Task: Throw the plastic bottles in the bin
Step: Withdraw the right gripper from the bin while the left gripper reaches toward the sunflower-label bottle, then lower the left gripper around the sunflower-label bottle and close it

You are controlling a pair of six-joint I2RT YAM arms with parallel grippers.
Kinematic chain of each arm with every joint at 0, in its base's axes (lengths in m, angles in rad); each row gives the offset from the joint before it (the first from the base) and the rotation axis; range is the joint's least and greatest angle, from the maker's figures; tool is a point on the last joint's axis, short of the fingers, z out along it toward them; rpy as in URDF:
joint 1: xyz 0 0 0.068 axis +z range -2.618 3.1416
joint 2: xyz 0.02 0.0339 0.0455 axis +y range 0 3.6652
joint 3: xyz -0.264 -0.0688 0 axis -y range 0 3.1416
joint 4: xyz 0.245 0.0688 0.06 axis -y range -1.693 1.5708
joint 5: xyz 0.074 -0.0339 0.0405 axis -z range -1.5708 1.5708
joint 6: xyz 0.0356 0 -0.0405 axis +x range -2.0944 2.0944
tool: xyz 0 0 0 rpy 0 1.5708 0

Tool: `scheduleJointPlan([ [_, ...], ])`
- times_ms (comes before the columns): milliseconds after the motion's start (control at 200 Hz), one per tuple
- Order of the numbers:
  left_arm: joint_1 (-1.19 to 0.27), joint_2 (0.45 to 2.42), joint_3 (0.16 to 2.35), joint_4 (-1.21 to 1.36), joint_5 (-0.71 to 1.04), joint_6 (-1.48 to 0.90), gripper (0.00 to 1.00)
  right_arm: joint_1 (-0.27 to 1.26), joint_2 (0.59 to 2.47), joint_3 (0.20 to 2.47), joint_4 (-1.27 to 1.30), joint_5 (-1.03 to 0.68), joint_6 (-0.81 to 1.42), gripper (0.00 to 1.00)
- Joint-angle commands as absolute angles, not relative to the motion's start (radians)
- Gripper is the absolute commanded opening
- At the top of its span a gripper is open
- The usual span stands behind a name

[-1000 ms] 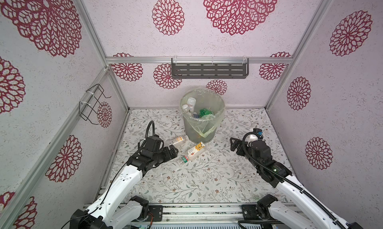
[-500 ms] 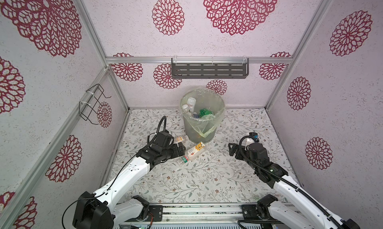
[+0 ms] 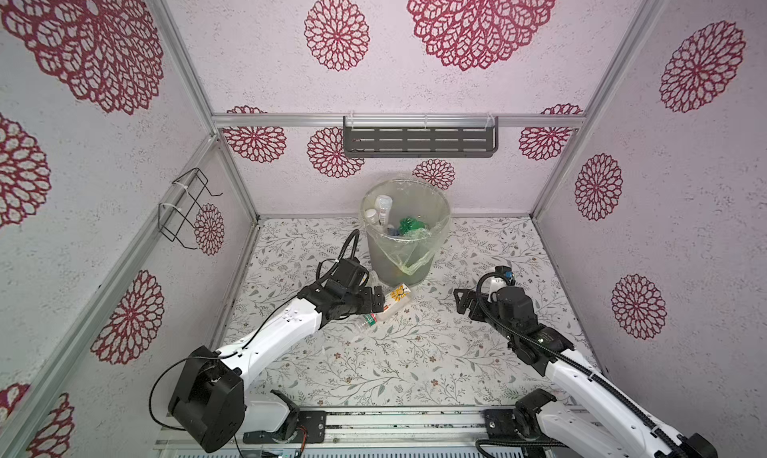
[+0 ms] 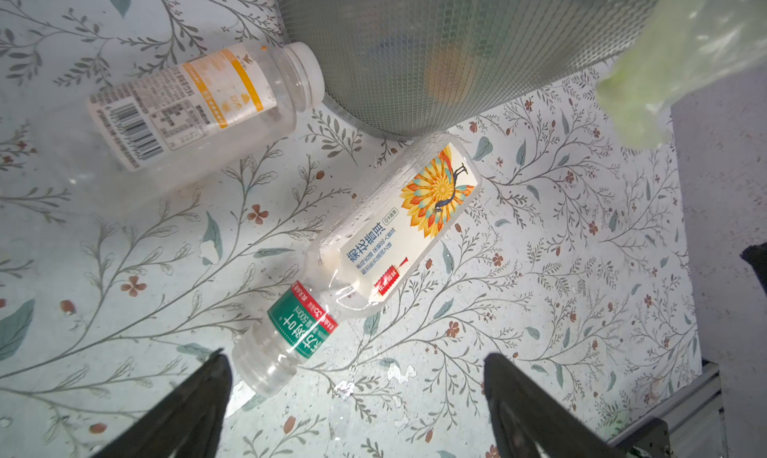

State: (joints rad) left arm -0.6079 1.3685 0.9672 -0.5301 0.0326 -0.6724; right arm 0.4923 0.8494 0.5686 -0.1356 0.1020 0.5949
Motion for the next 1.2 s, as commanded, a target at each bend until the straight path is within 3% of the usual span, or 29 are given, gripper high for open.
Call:
scheduleJointPlan([
  [0, -0.628, 1.403, 0.986, -0.483, 0.009, -0.615, 0.97, 0.486, 0.833, 0.568, -0.108, 0.092, 0.605, 0.99],
  [791, -0.685, 1.718, 1.107, -0.431, -0.031, -0.434, 0.97, 0.475, 0.754, 0.558, -0.162, 0.096, 0.597, 0.99],
  [1196, -0.718, 1.731, 1.076, -0.381, -0.068, -0.442, 0.99, 0.474, 0.758, 0.569, -0.162, 0.084, 0.601, 0.99],
])
